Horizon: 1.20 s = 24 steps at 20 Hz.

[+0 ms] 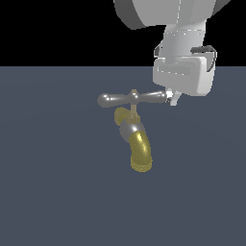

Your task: Turn on the faucet by rotating a designated handle.

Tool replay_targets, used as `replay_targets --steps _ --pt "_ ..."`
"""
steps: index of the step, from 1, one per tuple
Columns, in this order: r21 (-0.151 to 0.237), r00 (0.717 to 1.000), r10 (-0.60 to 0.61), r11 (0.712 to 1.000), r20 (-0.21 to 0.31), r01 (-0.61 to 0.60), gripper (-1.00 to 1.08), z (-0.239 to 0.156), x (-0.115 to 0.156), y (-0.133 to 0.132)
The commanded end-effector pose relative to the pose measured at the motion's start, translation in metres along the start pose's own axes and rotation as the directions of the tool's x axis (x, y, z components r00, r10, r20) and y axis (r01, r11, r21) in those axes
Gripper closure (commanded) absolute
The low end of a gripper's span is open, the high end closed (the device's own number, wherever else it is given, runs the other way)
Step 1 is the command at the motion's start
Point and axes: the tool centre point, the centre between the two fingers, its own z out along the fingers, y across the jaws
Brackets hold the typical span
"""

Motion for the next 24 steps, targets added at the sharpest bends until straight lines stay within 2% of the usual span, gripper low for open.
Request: replay_targets --steps 1,24 --pt "0.0 1.0 -0.001 1.0 0.0 0.001 1.08 0.0 0.0 0.006" --pt "0.0 1.0 -0.001 1.0 0.0 0.001 1.08 0.0 -0.009 0.071"
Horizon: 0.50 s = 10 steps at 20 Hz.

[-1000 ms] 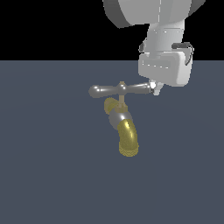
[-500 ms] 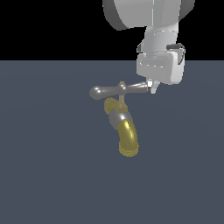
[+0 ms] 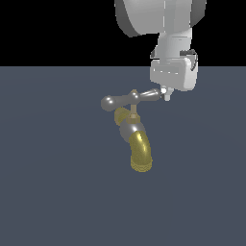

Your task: Turn on the faucet by rotating a designated handle.

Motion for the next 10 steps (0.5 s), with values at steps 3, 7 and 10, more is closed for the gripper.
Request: replay_targets --steps 3,7,10 --pt "-0.011 1.0 -0.015 1.0 0.002 0.016 1.08 -0.003 0.006 0.021" --pt "-0.002 1.0 0.002 1.0 0.003 -0.002 1.08 0.0 0.003 0.019" --pt "-0.003 1.0 -0.002 1.0 0.003 0.002 1.08 -0.001 0.013 0.032"
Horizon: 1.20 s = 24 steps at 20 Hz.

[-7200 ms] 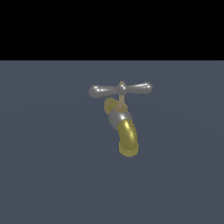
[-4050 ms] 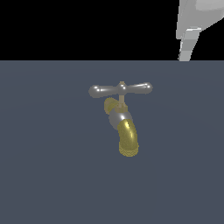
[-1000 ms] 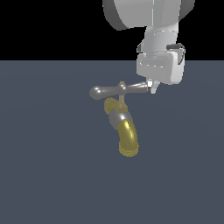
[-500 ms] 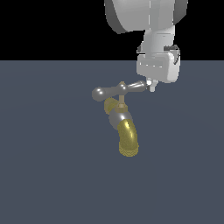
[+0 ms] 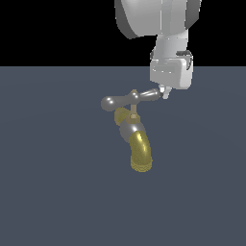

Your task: Turn on the faucet by rotating a designated handle.

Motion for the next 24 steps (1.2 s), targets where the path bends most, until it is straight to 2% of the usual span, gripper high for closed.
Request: replay_targets --steps 1,14,15,16,24 --pt "-0.006 1.0 -0.025 1.0 -0.004 0.025 1.08 -0.001 0.022 0.017" --pt "-0.013 0.999 -0.037 0.999 -0.005 0.037 1.08 -0.004 0.064 0.068" --pt "-0.013 0.999 -0.037 0.999 -0.005 0.037 1.08 -0.004 0.064 0.068" --pt "-0.002 1.0 0.018 1.0 0.013 -0.018 1.08 -0.001 0.024 0.05" --pt "-0.007 1.0 -0.009 1.0 0.005 0.009 1.08 -0.002 0.085 0.063"
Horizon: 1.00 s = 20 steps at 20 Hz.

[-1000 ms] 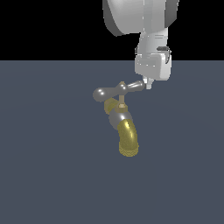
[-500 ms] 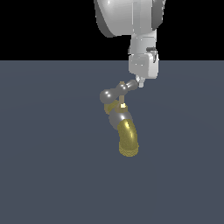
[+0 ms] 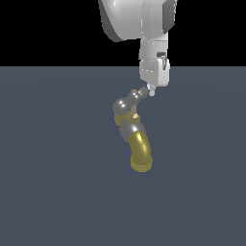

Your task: Turn on the faucet by rotating a designated handle.

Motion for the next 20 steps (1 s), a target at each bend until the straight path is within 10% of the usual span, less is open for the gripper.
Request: replay_targets --steps 1,8,9,10,20 --pt "-0.003 0.997 -0.072 0.997 -0.03 0.072 1.08 -0.004 0.066 0.011" --pt "-0.009 0.995 -0.097 0.995 -0.038 0.097 1.08 -0.008 0.124 0.019" --pt "-0.009 0.995 -0.097 0.995 -0.038 0.097 1.08 -0.008 0.124 0.019" --pt "-0.002 1.0 -0.013 1.0 -0.006 0.013 1.08 -0.002 0.059 0.01" --pt "-0.004 0.999 -0.041 0.999 -0.017 0.041 1.08 -0.004 0.1 -0.006"
